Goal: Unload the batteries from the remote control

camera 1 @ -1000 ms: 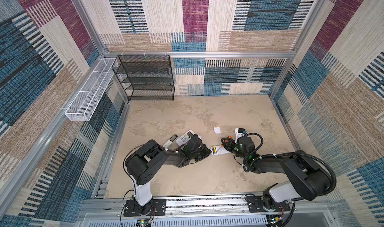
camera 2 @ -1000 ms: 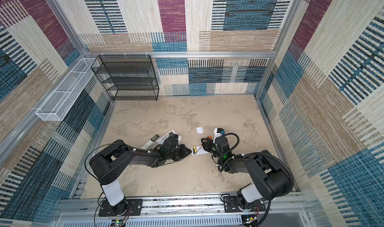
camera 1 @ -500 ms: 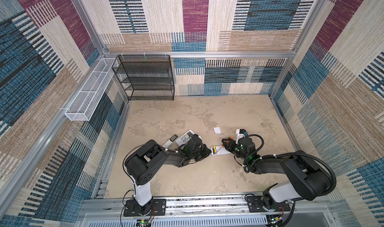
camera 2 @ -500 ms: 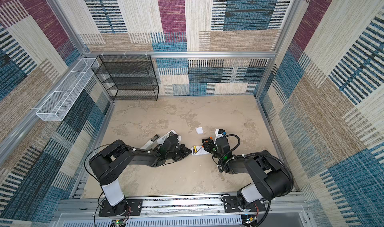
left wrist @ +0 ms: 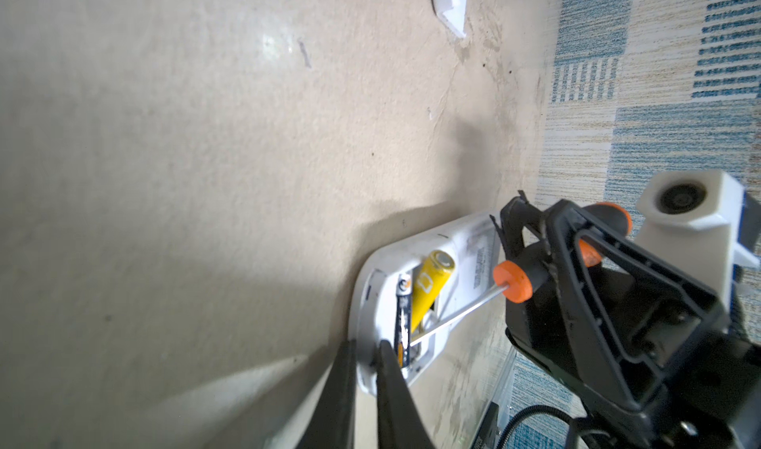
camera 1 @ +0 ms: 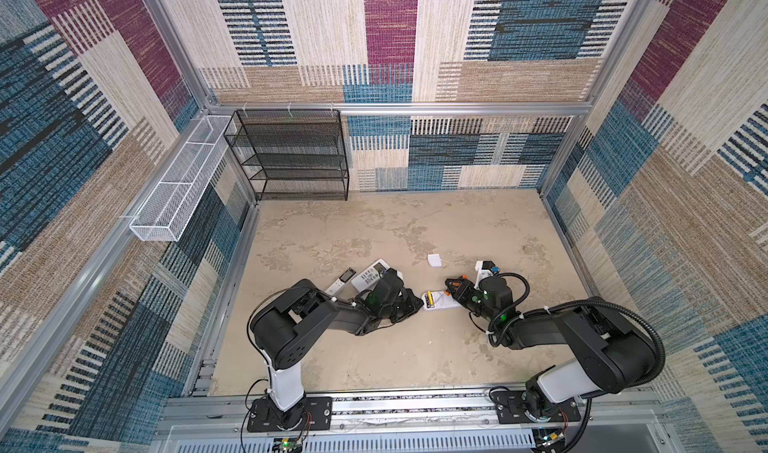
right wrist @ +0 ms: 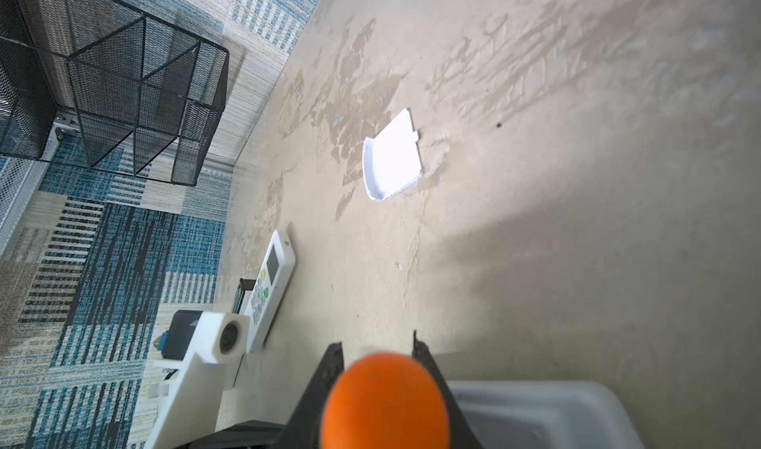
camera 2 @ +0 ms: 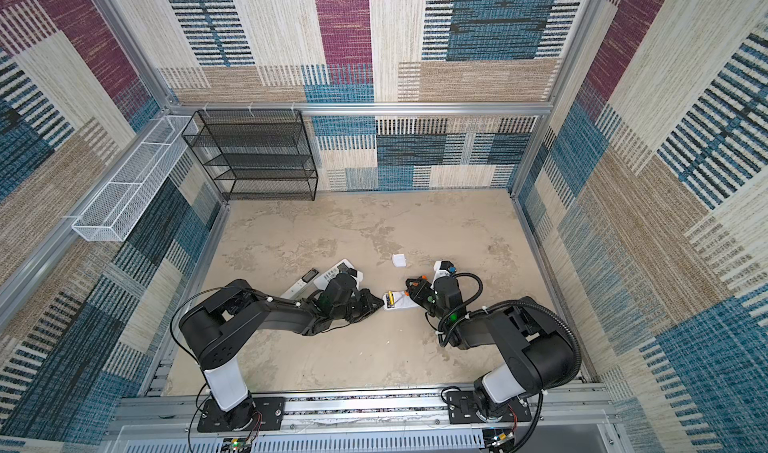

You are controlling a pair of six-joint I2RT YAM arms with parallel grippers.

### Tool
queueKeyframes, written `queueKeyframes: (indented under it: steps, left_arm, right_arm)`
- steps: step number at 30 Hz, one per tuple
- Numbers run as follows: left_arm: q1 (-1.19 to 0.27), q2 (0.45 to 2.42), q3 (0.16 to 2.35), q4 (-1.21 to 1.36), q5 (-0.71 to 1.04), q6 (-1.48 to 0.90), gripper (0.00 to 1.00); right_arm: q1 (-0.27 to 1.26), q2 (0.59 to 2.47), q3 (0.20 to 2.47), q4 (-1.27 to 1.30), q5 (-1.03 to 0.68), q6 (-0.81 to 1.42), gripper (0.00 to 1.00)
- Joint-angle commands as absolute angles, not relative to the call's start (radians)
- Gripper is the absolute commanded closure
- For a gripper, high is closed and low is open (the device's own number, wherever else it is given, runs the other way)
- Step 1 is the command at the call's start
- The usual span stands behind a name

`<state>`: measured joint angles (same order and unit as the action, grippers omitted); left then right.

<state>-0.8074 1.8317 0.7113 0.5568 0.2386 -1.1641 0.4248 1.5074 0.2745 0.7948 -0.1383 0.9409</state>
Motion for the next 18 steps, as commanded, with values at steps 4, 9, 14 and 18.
queueKeyframes:
  steps: [4,9,14,18]
  left_arm:
    - [-0.808,1.838,0.706,0.497,0.225,-1.177,0.86]
    - [-0.807,1.837,0.701,0.499,0.225,-1.177,0.86]
    - [-0.807,1.836,0.694,0.504,0.222,-1.179,0.86]
    - [-0.808,1.837,0.693,0.504,0.222,-1.180,0.86]
  right_arm:
    - [0.420,1.496,0.268,0.799,-0.132,0.954,1.00]
    - [0.420,1.501,0.264,0.808,-0.131,0.967,1.00]
    - [0.417,1.519,0.257,0.824,-0.140,0.986,1.00]
    - [0.416,1.525,0.252,0.831,-0.142,0.995,1.00]
